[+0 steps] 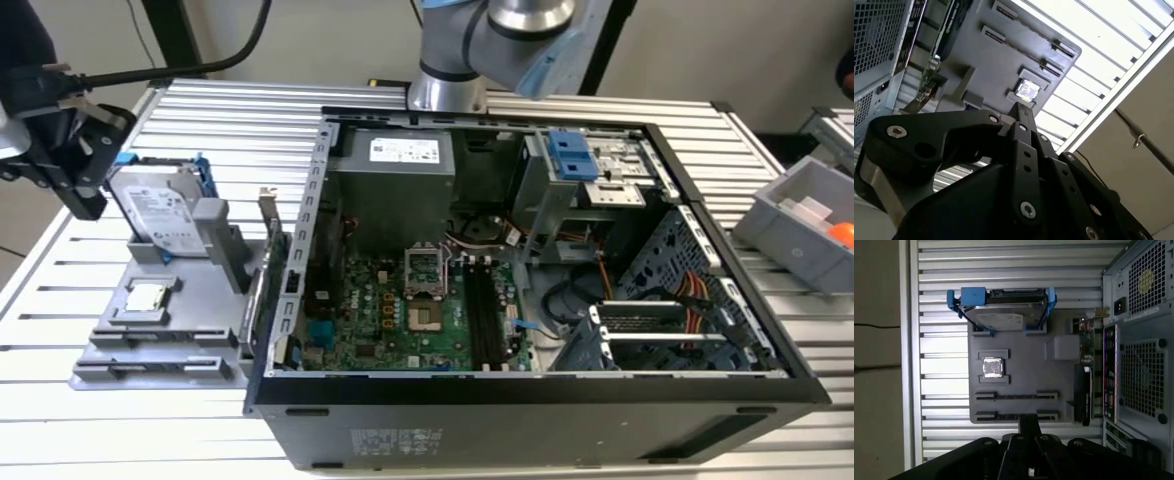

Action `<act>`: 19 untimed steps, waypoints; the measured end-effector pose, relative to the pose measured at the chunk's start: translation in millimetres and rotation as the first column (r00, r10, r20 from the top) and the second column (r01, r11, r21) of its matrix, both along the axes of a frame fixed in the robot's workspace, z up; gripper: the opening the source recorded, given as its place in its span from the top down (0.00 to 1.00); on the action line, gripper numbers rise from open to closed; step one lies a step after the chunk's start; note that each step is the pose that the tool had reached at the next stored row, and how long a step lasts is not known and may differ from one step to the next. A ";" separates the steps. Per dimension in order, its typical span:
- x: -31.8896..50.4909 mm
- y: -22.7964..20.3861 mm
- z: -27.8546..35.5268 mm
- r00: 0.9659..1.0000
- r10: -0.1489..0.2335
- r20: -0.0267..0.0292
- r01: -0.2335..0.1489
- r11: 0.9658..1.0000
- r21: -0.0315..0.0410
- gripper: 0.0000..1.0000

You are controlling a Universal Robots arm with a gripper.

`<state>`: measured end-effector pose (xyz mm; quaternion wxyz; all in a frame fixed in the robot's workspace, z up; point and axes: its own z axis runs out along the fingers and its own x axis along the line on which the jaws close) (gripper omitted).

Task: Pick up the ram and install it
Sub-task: 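Pick up the ram and move it above insertion slot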

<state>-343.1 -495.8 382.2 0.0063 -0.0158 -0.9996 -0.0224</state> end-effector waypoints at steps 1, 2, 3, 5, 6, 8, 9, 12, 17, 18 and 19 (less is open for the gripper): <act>0.0 -2.7 0.1 1.000 0.000 0.000 0.000 1.000 0.000 1.00; 0.0 -5.4 0.0 1.000 0.001 0.000 -0.001 1.000 0.000 1.00; 0.0 -8.0 0.0 1.000 0.001 0.000 -0.001 1.000 0.000 1.00; 0.0 -12.3 0.1 1.000 0.001 0.000 -0.001 1.000 0.000 1.00; 0.0 -14.2 0.0 1.000 0.002 0.000 -0.002 1.000 0.000 1.00; 0.0 -18.8 0.0 1.000 0.002 0.000 -0.002 1.000 0.000 1.00; 0.0 -21.3 0.1 1.000 0.003 0.000 -0.003 1.000 0.000 1.00; 0.0 -26.8 0.1 1.000 0.004 0.000 -0.004 1.000 0.000 1.00; 0.0 -27.8 -0.1 1.000 0.004 0.000 -0.004 1.000 0.000 1.00; -0.1 -27.8 -0.1 1.000 0.004 0.000 -0.004 1.000 0.000 1.00; -0.1 -27.7 -0.1 1.000 0.004 -0.001 -0.004 1.000 0.000 1.00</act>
